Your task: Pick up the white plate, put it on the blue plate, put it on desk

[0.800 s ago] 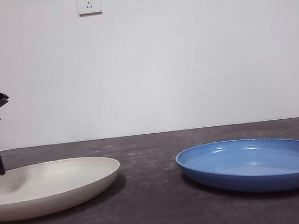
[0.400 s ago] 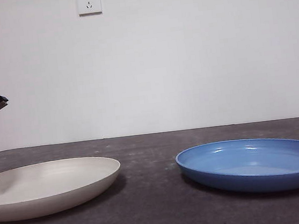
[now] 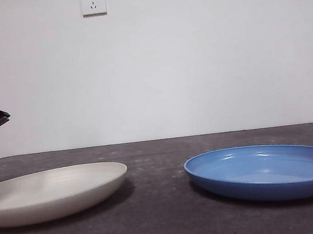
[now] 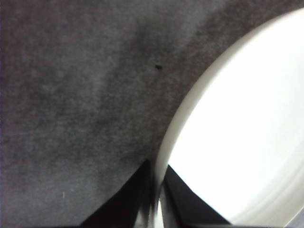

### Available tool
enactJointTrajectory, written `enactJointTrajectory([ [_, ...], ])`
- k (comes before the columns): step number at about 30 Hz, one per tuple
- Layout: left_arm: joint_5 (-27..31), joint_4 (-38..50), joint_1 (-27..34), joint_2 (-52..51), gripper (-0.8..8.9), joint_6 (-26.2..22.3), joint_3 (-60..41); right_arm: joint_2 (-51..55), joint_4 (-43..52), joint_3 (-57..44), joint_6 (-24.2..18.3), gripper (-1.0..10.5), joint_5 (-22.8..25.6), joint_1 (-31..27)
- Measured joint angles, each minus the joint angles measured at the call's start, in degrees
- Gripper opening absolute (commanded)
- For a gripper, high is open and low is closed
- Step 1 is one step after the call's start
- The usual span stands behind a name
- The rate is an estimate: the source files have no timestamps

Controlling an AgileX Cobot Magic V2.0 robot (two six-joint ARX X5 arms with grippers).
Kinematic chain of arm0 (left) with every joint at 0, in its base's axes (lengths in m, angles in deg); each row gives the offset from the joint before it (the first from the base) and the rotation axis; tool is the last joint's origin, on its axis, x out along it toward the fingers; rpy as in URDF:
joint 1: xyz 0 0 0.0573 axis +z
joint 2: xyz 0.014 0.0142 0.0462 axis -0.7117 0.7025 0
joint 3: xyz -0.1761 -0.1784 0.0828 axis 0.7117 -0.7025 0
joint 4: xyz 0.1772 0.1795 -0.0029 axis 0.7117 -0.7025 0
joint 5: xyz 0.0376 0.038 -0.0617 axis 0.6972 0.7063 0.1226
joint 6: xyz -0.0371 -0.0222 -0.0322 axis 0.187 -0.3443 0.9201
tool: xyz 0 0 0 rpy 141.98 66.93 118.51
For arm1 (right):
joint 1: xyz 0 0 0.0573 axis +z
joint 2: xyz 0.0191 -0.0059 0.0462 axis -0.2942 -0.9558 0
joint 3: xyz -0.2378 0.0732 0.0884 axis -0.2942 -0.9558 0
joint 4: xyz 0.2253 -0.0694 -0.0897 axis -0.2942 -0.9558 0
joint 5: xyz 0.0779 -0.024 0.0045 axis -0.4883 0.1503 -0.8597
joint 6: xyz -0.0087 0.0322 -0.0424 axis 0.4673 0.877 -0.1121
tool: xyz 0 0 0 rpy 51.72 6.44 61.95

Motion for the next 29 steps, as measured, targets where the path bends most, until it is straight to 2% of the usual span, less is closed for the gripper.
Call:
enactJointTrajectory([
  [10, -0.04, -0.44, 0.0, -0.61, 0.05, -0.37, 0.2, 0.0, 0.0, 0.0, 0.02, 6.7, -0.09, 0.0],
  [17, -0.37, -4.46, -1.09, -7.39, 0.07, 0.63, 2.49, 0.04, -1.33, 0.59, 0.02, 6.7, 0.74, 0.0],
  [23, -0.61, -7.72, -7.06, -12.15, 0.08, 2.86, 5.05, 0.04, -5.05, 5.01, -0.04, 6.7, 1.75, 0.0],
  [29, -0.66, -8.31, -15.19, -12.44, 0.09, 5.75, 10.4, 0.33, -11.69, 9.31, -1.11, 6.7, 5.88, 0.0],
])
